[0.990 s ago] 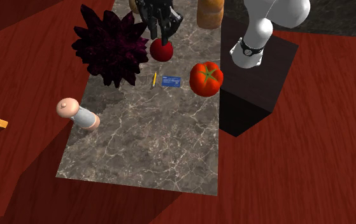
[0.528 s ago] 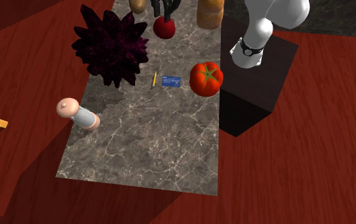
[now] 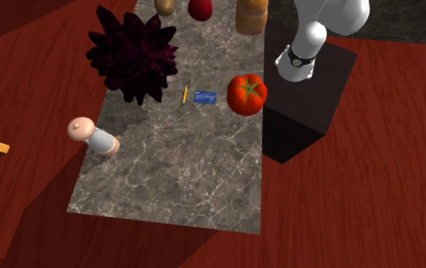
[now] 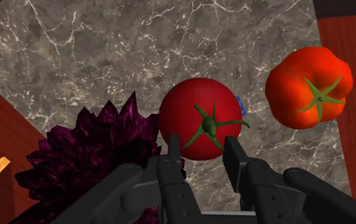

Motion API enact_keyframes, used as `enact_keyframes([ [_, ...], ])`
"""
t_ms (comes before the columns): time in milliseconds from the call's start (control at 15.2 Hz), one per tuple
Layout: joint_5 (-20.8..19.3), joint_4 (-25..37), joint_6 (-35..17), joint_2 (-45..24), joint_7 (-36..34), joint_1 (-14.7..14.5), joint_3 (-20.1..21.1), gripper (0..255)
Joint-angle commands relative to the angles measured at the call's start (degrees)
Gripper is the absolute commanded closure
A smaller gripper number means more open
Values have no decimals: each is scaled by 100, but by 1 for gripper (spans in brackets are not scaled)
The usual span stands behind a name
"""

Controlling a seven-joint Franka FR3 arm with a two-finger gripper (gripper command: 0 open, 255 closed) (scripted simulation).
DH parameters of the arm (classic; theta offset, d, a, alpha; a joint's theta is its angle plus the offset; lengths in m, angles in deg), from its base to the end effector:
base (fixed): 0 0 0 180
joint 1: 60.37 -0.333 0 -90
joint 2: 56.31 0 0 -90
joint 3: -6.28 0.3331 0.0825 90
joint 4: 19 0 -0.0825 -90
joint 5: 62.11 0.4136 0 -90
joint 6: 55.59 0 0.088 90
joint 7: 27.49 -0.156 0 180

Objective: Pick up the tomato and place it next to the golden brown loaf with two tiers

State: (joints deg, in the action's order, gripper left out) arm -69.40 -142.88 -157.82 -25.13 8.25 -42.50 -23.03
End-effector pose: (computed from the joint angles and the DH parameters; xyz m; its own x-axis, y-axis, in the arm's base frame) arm 0.2695 -0.3579 0.5482 0.9777 -0.1308 0.1641 -0.1257 -0.9912 -0.0412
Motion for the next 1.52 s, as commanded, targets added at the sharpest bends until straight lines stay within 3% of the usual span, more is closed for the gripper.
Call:
enact_keyframes([
  [0, -111, 12, 133, 136, 237, 115, -164, 255],
  [924, -799, 591, 733, 402, 2106, 635, -1664, 255],
  [1452, -935, -42, 160, 483, 2113, 702, -1821, 255],
])
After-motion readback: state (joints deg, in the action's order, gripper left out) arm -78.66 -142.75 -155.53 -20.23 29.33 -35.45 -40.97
